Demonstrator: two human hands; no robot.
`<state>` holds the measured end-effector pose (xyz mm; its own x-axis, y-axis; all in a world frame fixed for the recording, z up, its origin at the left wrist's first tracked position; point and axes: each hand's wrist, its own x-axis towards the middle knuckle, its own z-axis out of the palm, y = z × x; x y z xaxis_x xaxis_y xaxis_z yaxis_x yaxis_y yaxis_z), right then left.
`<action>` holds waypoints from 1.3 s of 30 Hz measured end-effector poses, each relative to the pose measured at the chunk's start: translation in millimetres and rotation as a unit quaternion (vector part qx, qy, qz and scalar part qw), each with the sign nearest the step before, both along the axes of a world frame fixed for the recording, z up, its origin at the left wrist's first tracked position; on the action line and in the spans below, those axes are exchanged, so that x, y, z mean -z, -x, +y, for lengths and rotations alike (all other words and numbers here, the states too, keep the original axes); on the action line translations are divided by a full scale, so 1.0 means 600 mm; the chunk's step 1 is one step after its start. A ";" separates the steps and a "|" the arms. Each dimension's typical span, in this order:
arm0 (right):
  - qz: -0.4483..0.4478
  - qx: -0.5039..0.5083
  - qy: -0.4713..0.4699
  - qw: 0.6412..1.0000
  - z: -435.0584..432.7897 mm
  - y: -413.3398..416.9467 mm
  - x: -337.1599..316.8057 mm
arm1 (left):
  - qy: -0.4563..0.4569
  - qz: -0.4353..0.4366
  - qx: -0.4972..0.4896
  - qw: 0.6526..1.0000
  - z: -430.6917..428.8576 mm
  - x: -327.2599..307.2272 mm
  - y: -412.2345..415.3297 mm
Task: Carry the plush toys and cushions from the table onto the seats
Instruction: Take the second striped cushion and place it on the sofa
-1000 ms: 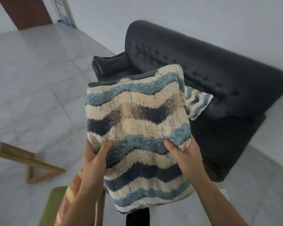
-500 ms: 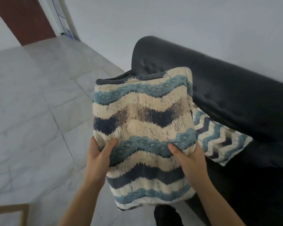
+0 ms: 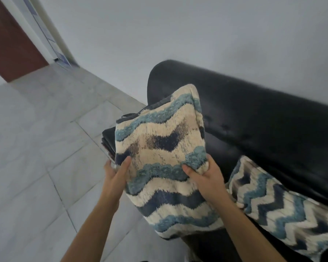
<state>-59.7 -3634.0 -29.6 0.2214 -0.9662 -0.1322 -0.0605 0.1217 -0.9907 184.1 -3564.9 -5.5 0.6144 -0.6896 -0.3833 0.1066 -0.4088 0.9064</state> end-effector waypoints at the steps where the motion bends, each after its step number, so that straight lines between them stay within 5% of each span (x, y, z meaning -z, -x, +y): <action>1: 0.007 -0.001 0.001 1.000 -0.029 -0.020 -0.002 | 0.002 -0.034 0.019 0.999 -0.033 -0.008 -0.018; 4: 0.031 0.003 0.003 0.999 -0.106 -0.080 0.005 | 0.000 -0.234 0.113 0.966 -0.136 -0.026 -0.066; 9: 0.131 0.067 0.039 0.988 -0.193 -0.192 0.058 | 0.141 -0.486 0.307 0.806 -0.359 -0.014 -0.133; 11: 0.197 0.084 0.061 0.975 -0.225 -0.232 0.077 | 0.206 -0.548 0.385 0.714 -0.444 -0.007 -0.157; 14: 0.280 0.099 0.068 0.952 -0.273 -0.282 0.090 | 0.231 -0.625 0.551 0.502 -0.552 0.012 -0.192; 16: 0.331 0.103 0.078 0.935 -0.296 -0.308 0.097 | 0.244 -0.620 0.607 0.433 -0.607 0.038 -0.217; 24: 0.436 0.123 -0.033 0.891 -0.317 -0.323 0.132 | 0.285 -0.442 0.640 0.560 -0.677 0.137 -0.236; 31: 0.593 0.086 -0.149 0.787 -0.321 -0.235 0.275 | 0.222 -0.383 0.640 0.628 -0.730 0.231 -0.246; 39: 0.617 0.097 -0.098 0.775 -0.437 -0.230 0.480 | 0.168 -0.467 0.640 0.587 -0.835 0.465 -0.277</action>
<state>78.2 -3895.9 -317.6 -0.3364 -0.9005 -0.2757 -0.9088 0.3871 -0.1556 350.3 -4066.2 -284.3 -0.6552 -0.7554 -0.0024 -0.7002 0.6062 0.3771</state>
